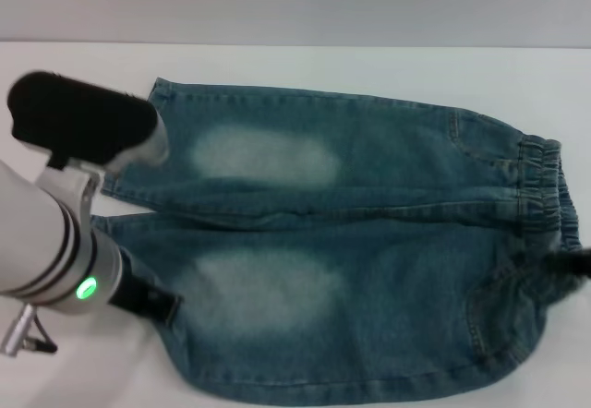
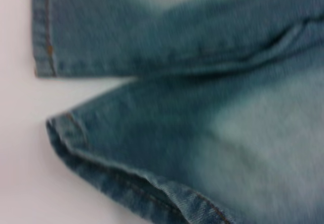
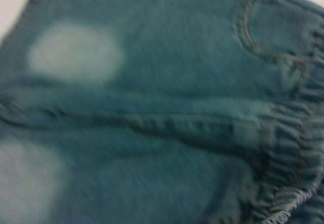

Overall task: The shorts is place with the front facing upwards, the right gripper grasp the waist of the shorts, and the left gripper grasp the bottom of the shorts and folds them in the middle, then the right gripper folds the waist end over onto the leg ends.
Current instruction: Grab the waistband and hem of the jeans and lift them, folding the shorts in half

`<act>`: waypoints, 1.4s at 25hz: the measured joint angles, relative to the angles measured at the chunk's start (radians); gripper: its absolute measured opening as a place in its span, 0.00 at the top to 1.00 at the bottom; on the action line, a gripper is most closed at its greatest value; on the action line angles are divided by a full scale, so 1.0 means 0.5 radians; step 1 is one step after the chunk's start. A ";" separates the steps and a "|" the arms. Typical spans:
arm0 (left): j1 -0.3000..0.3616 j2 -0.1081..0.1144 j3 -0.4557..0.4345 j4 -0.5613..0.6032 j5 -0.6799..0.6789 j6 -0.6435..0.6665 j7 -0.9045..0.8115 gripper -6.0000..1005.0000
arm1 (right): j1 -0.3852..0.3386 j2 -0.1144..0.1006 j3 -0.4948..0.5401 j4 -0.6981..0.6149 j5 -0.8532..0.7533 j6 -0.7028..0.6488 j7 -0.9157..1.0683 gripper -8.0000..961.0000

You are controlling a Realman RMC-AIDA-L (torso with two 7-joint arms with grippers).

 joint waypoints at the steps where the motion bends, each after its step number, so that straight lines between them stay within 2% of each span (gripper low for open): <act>1: 0.008 0.003 -0.019 0.001 0.008 0.039 0.010 0.89 | 0.000 0.001 0.034 0.022 0.075 0.009 -0.031 0.99; 5: 0.052 0.003 -0.143 0.014 0.019 0.210 0.071 0.89 | 0.017 0.001 0.231 0.251 0.513 0.055 -0.229 0.99; 8: 0.088 0.005 -0.247 0.028 0.035 0.375 0.108 0.89 | 0.064 -0.004 0.475 0.586 0.881 0.064 -0.435 0.99; 12: 0.102 0.004 -0.383 0.091 0.041 0.544 0.156 0.89 | 0.157 -0.044 0.708 0.972 1.128 0.028 -0.592 0.99; 16: 0.088 0.005 -0.469 0.170 0.034 0.685 0.176 0.89 | 0.220 -0.066 0.863 1.210 1.254 -0.023 -0.689 0.99; 20: 0.056 0.004 -0.553 0.262 0.028 0.809 0.189 0.89 | 0.245 -0.082 0.962 1.304 1.280 -0.038 -0.712 0.99; 32: -0.006 -0.001 -0.672 0.404 0.017 1.056 0.167 0.89 | 0.258 -0.082 1.152 1.488 1.287 0.040 -0.739 0.99; 35: -0.056 -0.002 -0.683 0.441 0.012 1.093 0.164 0.89 | 0.264 -0.085 1.188 1.526 1.288 0.063 -0.742 0.99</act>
